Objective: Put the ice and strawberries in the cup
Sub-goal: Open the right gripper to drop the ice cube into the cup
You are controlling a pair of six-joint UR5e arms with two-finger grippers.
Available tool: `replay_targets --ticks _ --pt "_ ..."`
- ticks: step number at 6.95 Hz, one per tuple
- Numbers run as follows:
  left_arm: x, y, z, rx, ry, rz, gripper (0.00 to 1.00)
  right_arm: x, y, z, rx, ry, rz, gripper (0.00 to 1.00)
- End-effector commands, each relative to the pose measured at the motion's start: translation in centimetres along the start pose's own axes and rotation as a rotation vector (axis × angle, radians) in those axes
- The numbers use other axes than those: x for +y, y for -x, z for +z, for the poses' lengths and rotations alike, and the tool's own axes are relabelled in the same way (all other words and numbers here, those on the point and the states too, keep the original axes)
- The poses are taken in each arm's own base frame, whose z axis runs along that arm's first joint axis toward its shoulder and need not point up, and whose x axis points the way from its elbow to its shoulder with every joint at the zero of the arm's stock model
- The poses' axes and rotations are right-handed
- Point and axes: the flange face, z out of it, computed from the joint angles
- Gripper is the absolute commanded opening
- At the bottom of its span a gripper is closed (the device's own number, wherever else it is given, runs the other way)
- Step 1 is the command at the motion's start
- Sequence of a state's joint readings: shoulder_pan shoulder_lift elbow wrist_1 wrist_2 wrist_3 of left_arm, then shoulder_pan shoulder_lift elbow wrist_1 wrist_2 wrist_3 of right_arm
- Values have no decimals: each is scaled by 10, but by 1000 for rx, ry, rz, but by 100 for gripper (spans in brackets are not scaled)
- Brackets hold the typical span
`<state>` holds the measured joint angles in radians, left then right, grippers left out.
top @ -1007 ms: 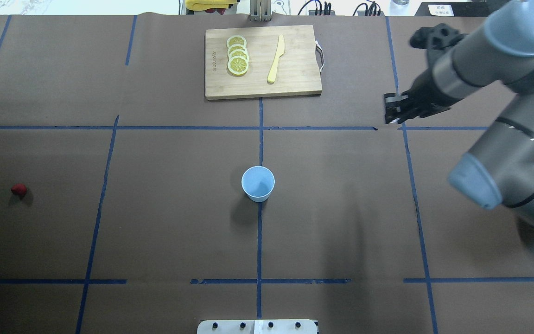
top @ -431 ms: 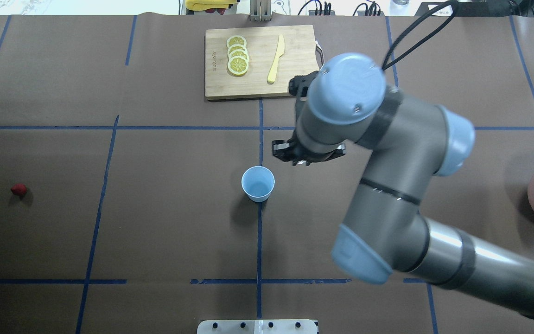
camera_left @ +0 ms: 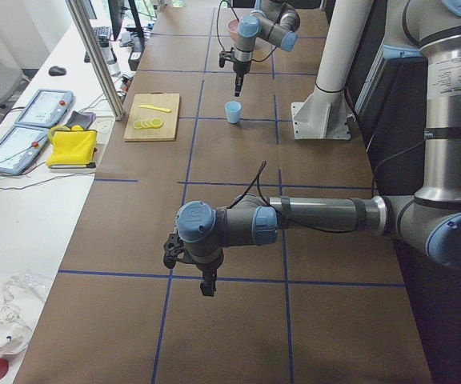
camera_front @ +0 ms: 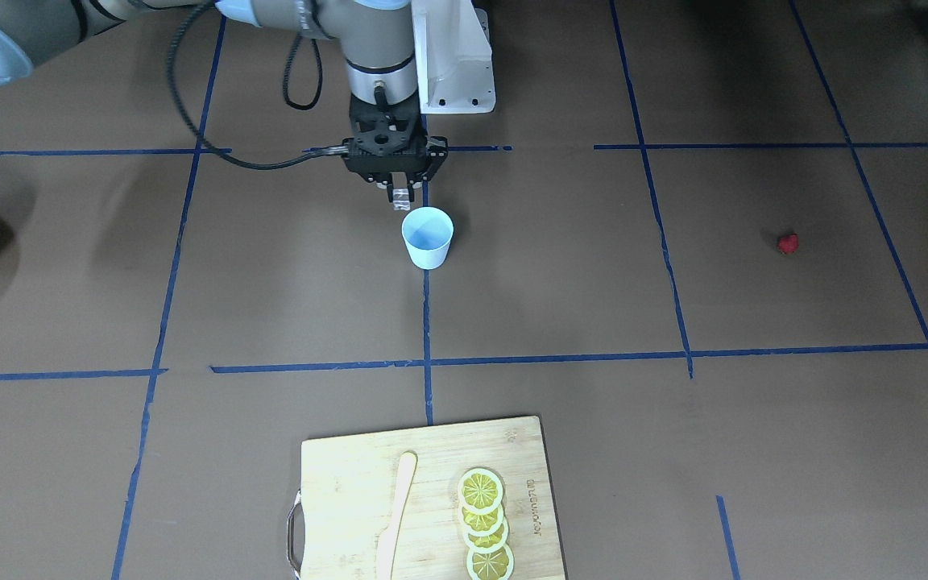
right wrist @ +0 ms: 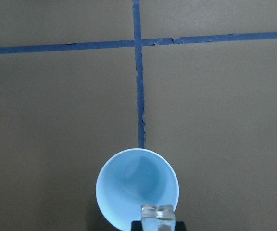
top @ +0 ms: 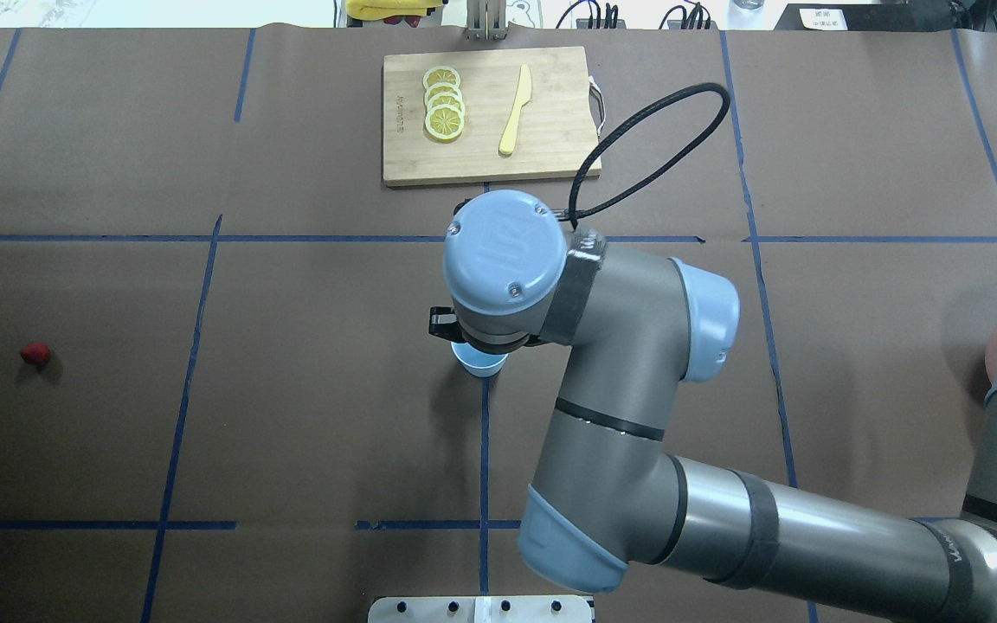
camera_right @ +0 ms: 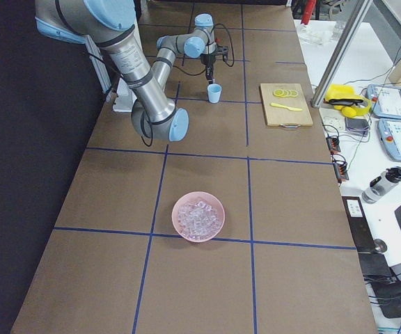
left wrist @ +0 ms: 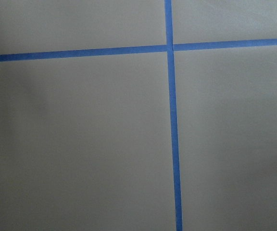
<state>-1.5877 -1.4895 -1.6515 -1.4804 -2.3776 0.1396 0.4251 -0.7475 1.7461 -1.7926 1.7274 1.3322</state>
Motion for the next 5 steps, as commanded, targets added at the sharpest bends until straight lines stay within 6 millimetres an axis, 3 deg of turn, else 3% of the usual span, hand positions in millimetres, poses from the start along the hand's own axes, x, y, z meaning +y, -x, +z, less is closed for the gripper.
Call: replay_targets --ticks 1,3,5 --pt "0 1 2 2 5 -3 100 4 8 13 24 -12 8 2" --pt "0 1 2 2 4 -2 100 2 9 12 12 -33 6 2" --pt "0 1 2 2 5 -3 100 -2 12 25 4 -46 6 3"
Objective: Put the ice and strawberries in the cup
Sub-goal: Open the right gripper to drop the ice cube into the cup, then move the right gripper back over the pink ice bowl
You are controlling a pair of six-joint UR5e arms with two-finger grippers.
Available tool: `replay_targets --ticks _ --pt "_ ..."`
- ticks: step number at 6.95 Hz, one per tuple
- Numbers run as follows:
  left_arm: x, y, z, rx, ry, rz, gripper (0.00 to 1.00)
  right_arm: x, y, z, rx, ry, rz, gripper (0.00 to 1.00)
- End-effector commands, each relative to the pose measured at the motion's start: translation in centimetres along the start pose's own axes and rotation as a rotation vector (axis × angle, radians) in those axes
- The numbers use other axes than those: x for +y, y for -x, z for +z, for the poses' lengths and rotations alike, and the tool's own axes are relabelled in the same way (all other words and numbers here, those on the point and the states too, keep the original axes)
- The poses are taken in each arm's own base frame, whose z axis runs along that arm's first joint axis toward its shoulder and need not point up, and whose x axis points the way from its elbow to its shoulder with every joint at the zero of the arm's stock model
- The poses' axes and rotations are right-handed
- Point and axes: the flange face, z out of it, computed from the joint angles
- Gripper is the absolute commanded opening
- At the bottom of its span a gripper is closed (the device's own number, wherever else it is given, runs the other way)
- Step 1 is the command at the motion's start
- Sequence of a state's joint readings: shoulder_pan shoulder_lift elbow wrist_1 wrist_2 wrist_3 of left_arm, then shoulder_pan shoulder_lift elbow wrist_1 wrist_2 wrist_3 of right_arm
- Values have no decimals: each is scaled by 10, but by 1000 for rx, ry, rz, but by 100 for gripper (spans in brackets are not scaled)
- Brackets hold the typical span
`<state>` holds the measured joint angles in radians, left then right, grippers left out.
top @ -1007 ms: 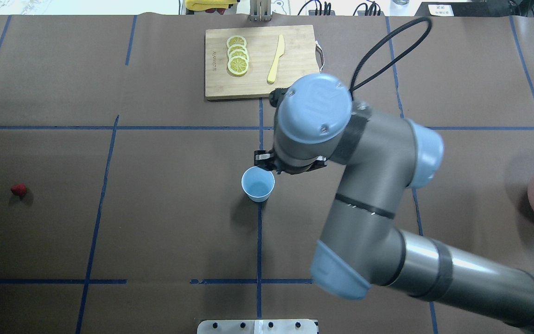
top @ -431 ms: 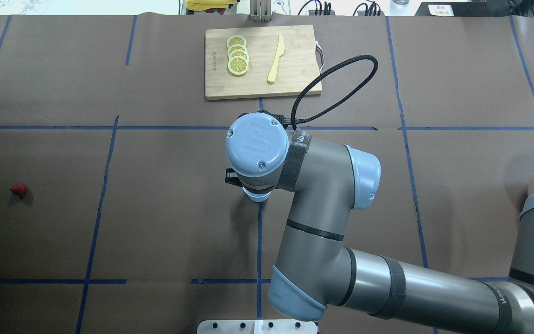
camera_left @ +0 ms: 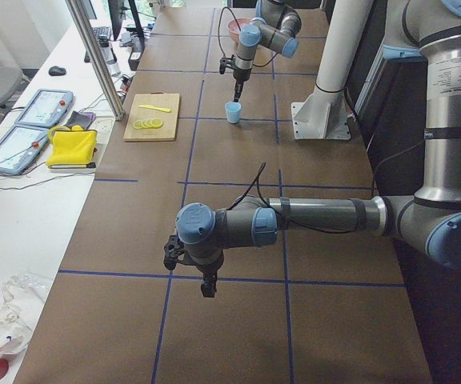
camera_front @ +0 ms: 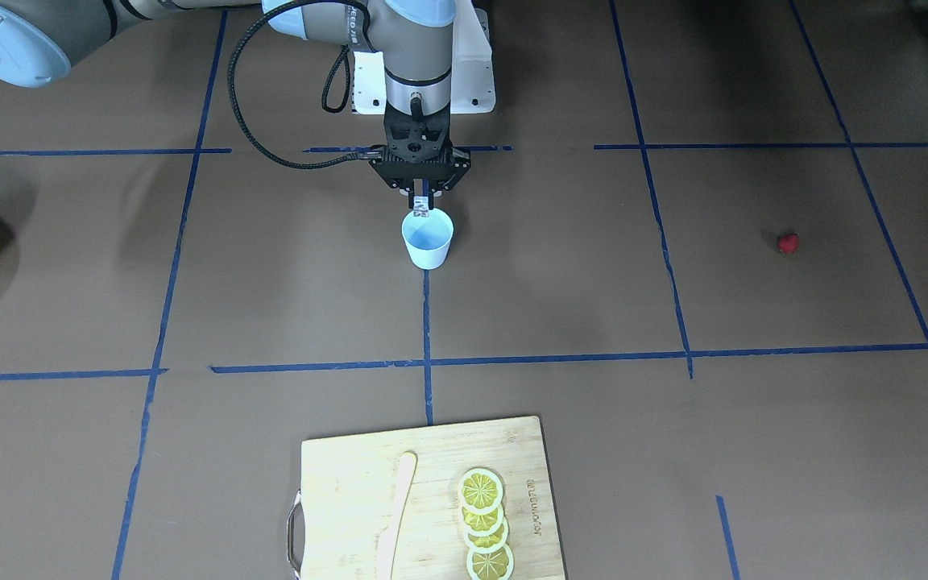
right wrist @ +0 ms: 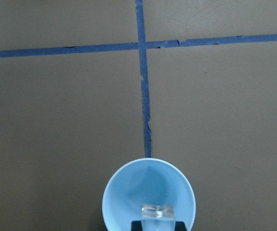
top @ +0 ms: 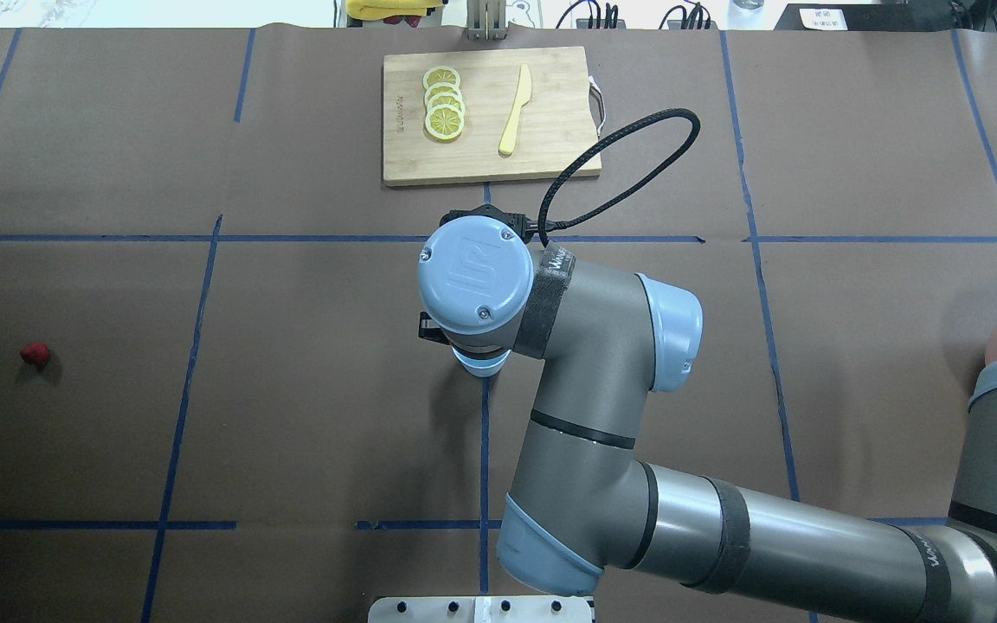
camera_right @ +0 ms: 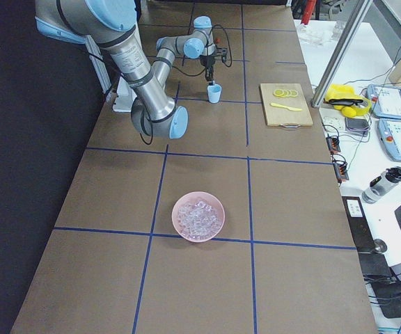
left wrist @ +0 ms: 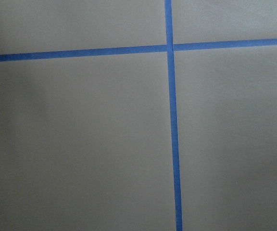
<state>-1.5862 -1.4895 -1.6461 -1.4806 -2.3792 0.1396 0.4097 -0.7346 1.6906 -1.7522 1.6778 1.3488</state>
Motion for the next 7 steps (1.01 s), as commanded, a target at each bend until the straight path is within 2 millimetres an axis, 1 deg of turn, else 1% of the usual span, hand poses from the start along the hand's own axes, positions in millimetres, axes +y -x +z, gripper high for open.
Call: replay_targets --ticks 1,2,3,4,6,7 --pt "0 0 0 0 0 0 100 -2 2 6 -10 -11 0 7" --pt "0 1 1 0 1 -1 100 -2 2 6 -10 -11 0 30" --pt "0 1 1 0 1 -1 100 -1 0 8 -7 -10 -2 83" --pt "0 1 1 0 1 -1 100 -1 2 6 -12 -9 -1 98" --pt "0 1 1 0 1 -1 100 0 2 2 -20 -9 -4 99" --pt "0 1 1 1 3 -4 100 -2 0 -11 -39 -8 -11 99"
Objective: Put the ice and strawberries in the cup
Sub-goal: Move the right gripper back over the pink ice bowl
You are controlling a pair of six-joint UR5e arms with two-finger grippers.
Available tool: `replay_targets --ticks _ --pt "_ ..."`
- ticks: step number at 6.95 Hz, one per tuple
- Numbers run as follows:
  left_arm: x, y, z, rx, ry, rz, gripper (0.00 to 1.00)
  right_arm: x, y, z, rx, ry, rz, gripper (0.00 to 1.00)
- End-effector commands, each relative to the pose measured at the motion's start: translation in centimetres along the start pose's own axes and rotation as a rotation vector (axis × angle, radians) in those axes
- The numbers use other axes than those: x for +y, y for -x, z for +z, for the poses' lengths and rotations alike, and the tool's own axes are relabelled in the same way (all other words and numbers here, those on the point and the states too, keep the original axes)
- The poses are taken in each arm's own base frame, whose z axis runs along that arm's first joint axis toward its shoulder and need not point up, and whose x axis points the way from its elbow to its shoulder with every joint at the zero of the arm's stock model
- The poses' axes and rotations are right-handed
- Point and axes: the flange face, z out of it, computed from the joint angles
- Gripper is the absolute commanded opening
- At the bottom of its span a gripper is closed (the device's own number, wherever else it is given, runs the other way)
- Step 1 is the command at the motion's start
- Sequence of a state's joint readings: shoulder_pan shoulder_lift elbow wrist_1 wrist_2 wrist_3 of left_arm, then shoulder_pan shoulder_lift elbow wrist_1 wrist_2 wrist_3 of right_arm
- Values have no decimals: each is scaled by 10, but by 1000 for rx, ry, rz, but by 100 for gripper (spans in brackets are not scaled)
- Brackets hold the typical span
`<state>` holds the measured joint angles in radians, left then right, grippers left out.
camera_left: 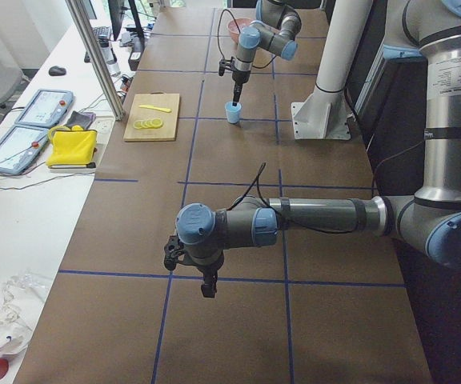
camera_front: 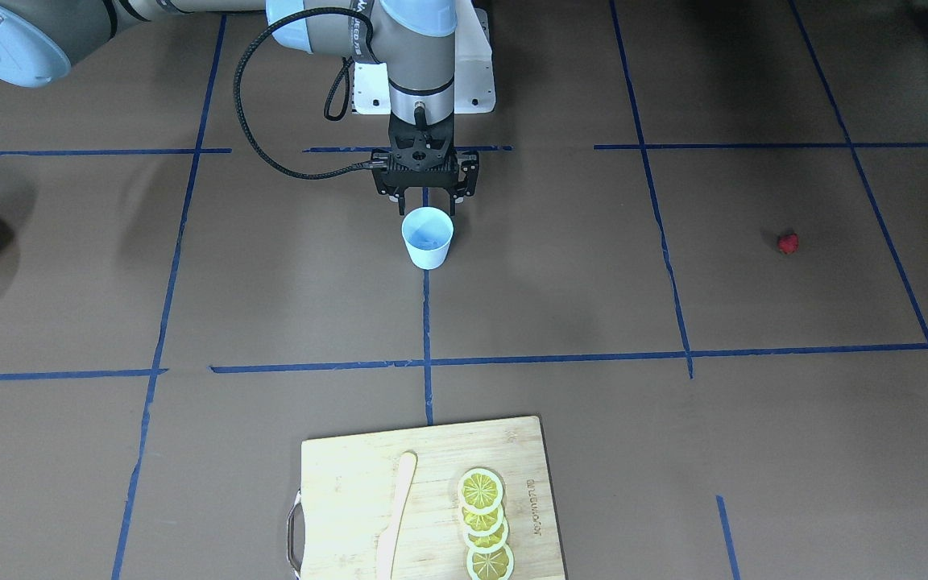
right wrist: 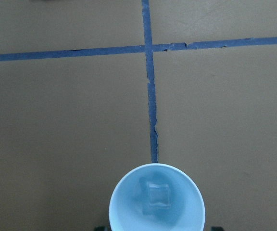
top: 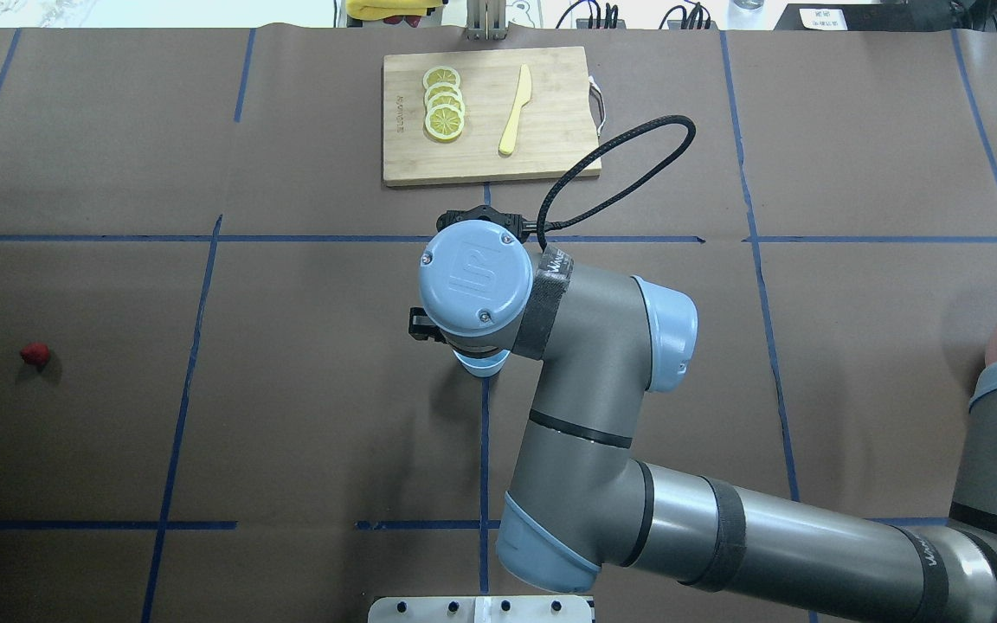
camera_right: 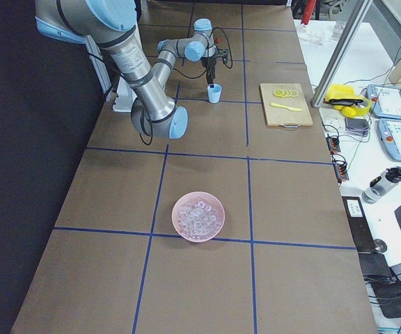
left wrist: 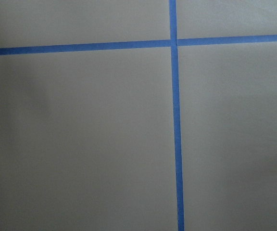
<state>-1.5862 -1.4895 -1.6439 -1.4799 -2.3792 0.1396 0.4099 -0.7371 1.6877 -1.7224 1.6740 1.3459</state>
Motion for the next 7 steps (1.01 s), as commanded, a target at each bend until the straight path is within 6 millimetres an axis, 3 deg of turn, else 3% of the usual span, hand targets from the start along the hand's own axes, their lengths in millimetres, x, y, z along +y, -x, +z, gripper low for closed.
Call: replay_targets --ticks 1,2,3,4,5,7 --pt "0 0 0 0 1 -2 100 -22 -30 -26 -37 16 15 99" --pt "1 3 3 1 7 -5 100 -49 -84 -46 -71 65 7 99" --pt "1 5 4 1 9 -8 100 -62 -149 -74 -106 82 -66 99" --pt "1 4 5 1 10 -7 100 -69 -213 -89 -100 75 -144 99" --pt "1 4 5 1 11 -6 100 -72 -283 -80 -37 72 -264 99" --pt "0 3 7 1 15 -5 100 -94 -416 -82 43 124 -442 99"
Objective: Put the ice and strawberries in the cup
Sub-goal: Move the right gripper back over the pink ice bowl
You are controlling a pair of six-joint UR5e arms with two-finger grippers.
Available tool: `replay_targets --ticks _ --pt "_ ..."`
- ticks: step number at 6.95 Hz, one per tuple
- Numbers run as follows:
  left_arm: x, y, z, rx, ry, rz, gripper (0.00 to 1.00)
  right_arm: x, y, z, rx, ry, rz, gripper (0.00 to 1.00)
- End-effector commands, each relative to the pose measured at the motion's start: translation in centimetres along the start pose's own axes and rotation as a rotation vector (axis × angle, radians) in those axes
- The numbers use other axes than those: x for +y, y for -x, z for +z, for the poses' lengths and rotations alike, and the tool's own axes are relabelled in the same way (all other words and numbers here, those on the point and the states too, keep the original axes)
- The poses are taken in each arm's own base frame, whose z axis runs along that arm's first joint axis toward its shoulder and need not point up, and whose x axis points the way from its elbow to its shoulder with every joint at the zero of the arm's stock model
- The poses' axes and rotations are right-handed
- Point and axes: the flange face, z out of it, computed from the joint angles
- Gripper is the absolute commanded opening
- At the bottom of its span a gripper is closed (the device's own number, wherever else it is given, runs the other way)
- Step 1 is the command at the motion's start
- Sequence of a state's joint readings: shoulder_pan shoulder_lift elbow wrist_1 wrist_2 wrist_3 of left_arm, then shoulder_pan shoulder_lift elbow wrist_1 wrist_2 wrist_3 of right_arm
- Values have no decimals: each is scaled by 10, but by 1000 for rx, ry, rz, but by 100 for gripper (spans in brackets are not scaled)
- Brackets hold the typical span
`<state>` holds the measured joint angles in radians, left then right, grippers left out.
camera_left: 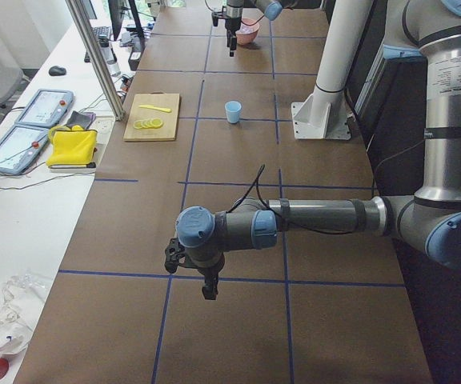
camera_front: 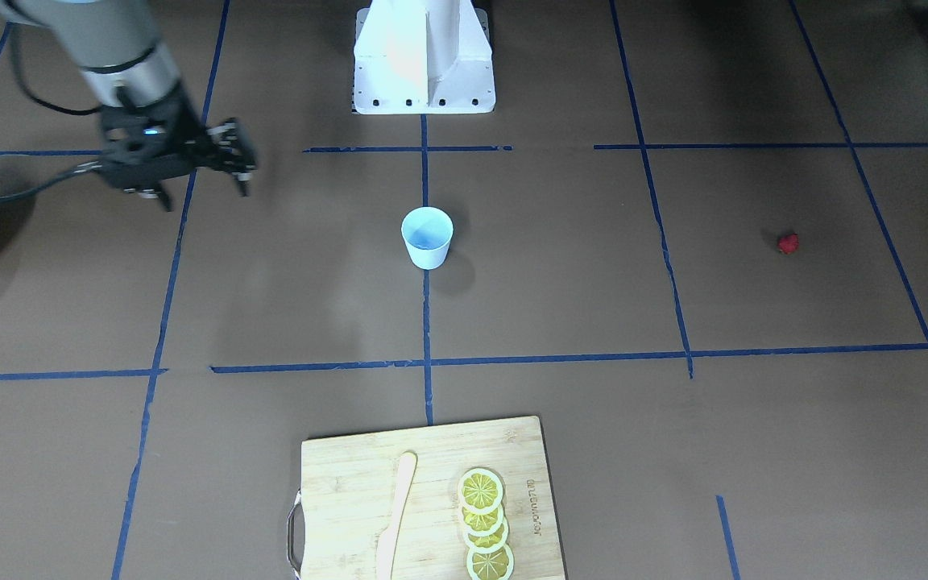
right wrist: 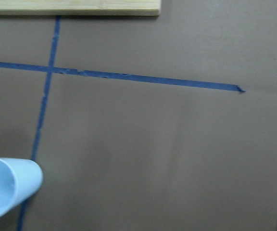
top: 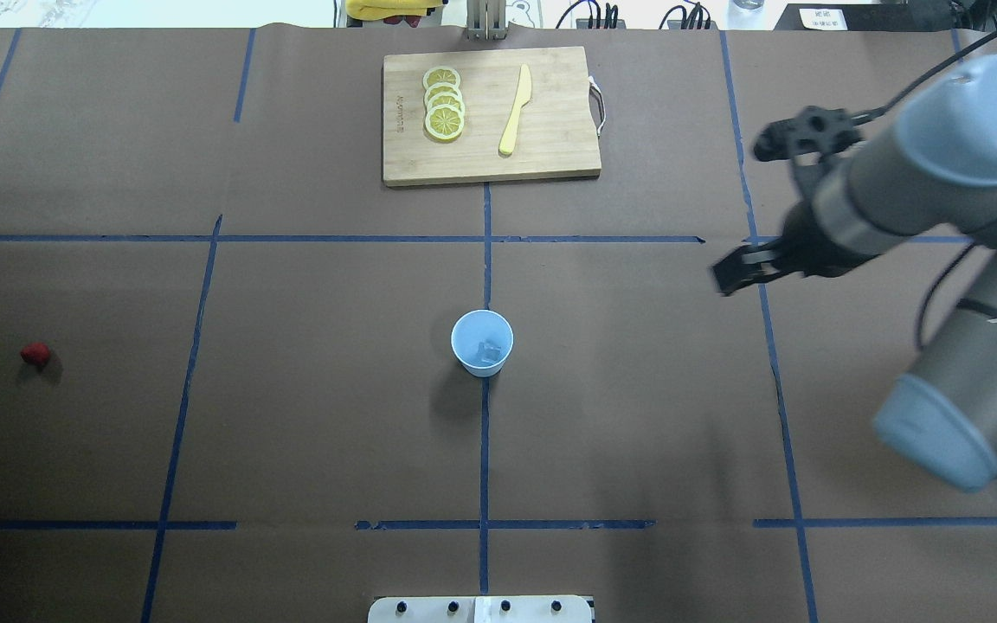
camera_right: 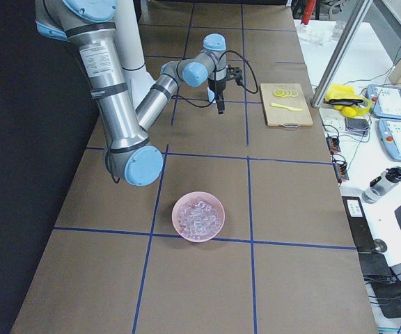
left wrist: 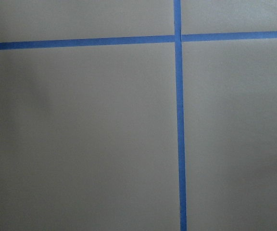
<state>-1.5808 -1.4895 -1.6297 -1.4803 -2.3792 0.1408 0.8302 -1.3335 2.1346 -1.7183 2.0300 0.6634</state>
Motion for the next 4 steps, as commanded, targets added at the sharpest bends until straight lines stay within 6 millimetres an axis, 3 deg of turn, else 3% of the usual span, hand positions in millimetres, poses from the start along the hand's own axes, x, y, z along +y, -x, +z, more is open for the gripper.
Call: replay_targets --ticks 1,2,4 --pt "0 0 1 0 3 -1 100 38 -143 -11 54 74 -190 99" --pt "0 0 1 0 3 -1 100 61 -194 -19 34 103 -235 99" --pt "0 -1 1 0 3 1 100 98 -259 -20 6 145 -354 99"
